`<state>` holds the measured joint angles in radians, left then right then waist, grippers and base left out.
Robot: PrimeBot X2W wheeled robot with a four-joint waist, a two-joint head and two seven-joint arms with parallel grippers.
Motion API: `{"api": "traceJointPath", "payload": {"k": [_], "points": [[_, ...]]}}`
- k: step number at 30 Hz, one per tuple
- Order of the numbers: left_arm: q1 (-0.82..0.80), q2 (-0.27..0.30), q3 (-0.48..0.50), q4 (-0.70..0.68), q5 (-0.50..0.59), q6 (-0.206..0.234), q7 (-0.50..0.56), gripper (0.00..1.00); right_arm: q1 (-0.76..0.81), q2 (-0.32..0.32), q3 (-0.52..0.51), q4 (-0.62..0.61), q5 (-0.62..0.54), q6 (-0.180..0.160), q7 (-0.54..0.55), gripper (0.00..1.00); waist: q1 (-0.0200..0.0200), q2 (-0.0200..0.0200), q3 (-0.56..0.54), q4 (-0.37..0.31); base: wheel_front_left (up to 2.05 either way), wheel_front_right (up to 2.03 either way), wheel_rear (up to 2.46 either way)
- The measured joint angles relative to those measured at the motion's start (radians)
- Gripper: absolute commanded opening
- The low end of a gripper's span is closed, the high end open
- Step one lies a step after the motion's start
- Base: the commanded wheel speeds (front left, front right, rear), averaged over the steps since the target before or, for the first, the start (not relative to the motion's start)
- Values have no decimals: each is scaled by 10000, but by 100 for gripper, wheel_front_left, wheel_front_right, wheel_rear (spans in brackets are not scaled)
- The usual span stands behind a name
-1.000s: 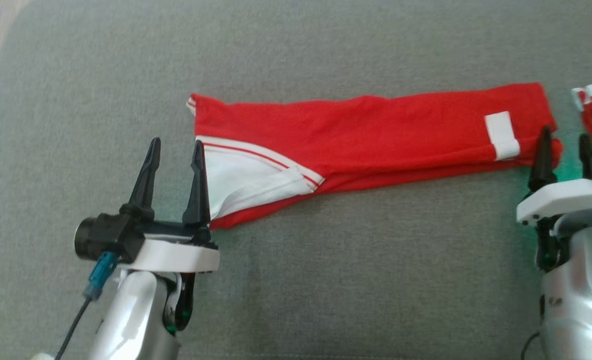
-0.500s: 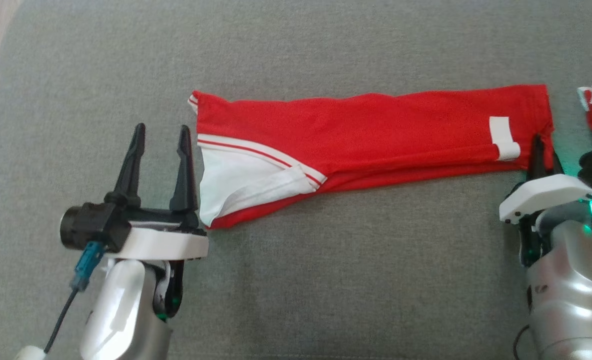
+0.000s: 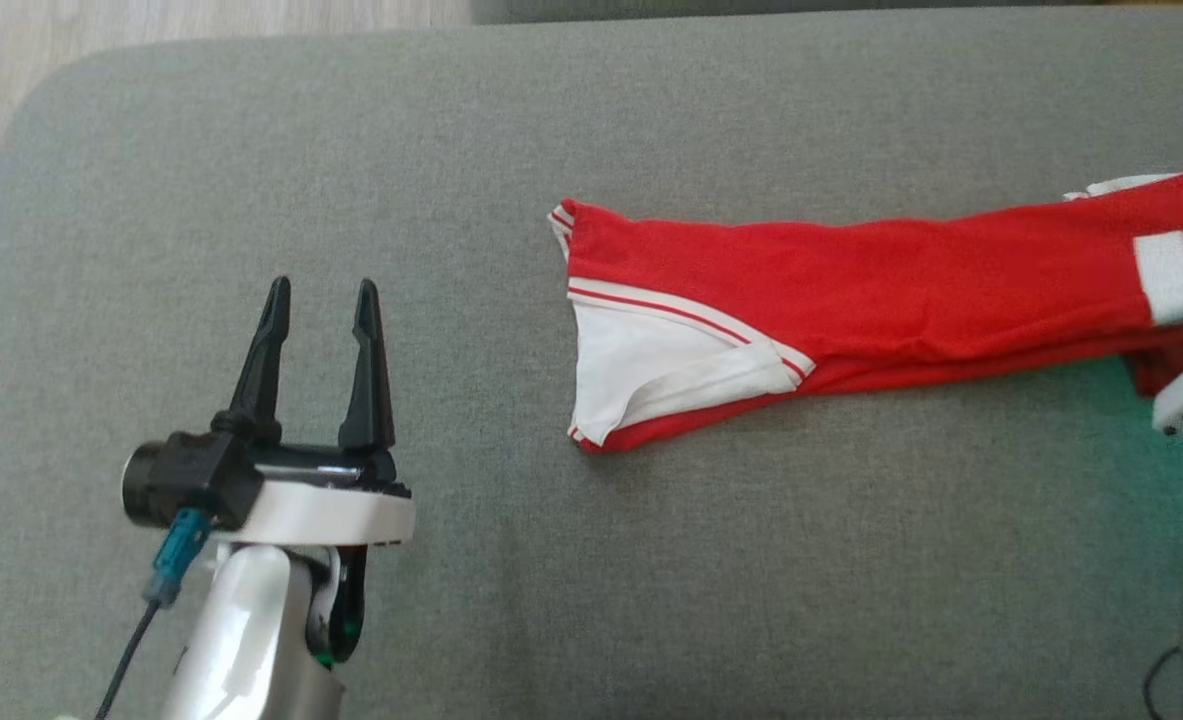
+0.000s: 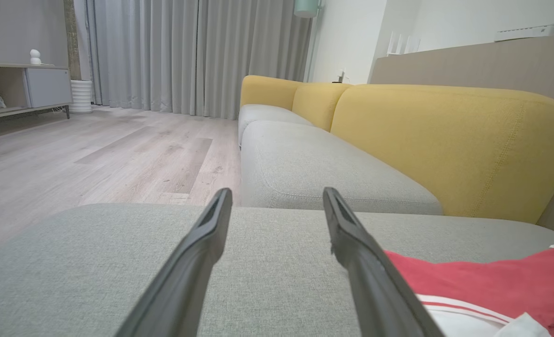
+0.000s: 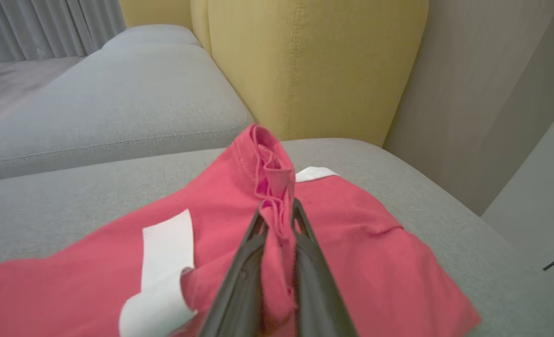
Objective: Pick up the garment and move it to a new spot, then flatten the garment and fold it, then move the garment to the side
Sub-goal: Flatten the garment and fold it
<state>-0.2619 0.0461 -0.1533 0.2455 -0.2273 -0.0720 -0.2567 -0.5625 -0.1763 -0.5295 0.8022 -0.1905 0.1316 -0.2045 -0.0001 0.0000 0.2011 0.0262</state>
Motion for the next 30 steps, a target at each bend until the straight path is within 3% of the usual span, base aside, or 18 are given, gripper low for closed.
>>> {"api": "traceJointPath", "payload": {"k": [6,10,16,22,26,30], "points": [[67,0,8,8,-6,0,0,100,-2,389,493,-460,203,0,144,0,0,0,-303,-30,0,0,0],[104,0,-19,2,-8,0,0,100,-3,826,1407,-993,619,0,328,0,0,0,-499,60,0,0,0],[385,2,-42,2,-8,-71,0,100,14,1135,3567,-1833,1476,0,861,0,0,0,-705,381,0,0,0],[397,2,-69,19,-6,-90,0,100,100,1141,6477,-2383,3572,0,1126,0,0,0,-672,814,0,0,0],[396,2,-102,50,-17,-84,0,100,384,1126,7977,-2454,4119,0,1122,0,1,0,-586,1075,0,0,0],[382,2,-407,75,-184,-75,0,100,451,1126,8750,-2002,4209,0,1011,0,1,0,-464,1428,0,0,0]]}}
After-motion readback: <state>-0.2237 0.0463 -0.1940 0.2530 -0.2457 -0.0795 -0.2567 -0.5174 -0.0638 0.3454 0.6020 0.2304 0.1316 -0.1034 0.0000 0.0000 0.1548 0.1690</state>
